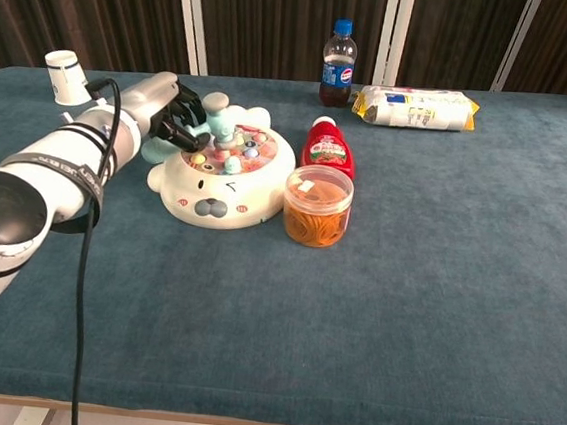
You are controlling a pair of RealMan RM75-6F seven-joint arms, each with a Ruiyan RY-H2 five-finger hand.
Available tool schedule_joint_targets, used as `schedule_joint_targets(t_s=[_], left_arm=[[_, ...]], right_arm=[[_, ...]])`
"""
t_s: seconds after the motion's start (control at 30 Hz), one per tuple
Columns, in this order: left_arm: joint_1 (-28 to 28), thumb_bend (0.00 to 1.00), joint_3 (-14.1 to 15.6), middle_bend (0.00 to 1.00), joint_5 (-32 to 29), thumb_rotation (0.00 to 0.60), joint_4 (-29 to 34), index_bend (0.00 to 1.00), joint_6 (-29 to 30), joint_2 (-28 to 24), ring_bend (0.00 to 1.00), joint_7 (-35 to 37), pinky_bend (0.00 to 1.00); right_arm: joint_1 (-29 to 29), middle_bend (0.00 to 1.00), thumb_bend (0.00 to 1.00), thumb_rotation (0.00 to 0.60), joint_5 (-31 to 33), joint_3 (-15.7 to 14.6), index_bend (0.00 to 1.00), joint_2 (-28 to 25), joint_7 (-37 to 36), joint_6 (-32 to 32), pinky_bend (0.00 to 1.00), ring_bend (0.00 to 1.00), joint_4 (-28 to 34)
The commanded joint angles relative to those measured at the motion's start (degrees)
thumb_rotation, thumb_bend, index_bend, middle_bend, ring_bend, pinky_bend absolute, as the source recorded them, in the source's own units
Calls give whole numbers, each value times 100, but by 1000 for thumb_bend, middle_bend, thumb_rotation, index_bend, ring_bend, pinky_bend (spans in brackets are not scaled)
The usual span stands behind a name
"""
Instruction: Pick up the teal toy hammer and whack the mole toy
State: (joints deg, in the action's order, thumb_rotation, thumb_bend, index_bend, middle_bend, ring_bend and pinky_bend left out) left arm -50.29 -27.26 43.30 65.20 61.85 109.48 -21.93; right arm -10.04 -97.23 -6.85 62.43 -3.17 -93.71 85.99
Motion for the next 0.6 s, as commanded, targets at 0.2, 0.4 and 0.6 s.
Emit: schedule_joint_targets(t_s=[0.2,0.4,0.6], left_arm=[[-48,820,74,938,-14,600,-118,692,-41,39,885,-129,1000],[-70,818,102,938,-90,600,-203,693,-143,52,886,-202,1000],[-78,817,66,938,-124,600,-158,696,-168,12,885,-195,1000]], right_arm=[[-10,12,174,600,3,5,0,-8,-28,-27,0,0,-8],[-14,12,174,600,14,11,0,-6,-33,-31,0,0,-10],[-17,12,174,600,13,13,0,-8,-36,-37,0,0,-8]])
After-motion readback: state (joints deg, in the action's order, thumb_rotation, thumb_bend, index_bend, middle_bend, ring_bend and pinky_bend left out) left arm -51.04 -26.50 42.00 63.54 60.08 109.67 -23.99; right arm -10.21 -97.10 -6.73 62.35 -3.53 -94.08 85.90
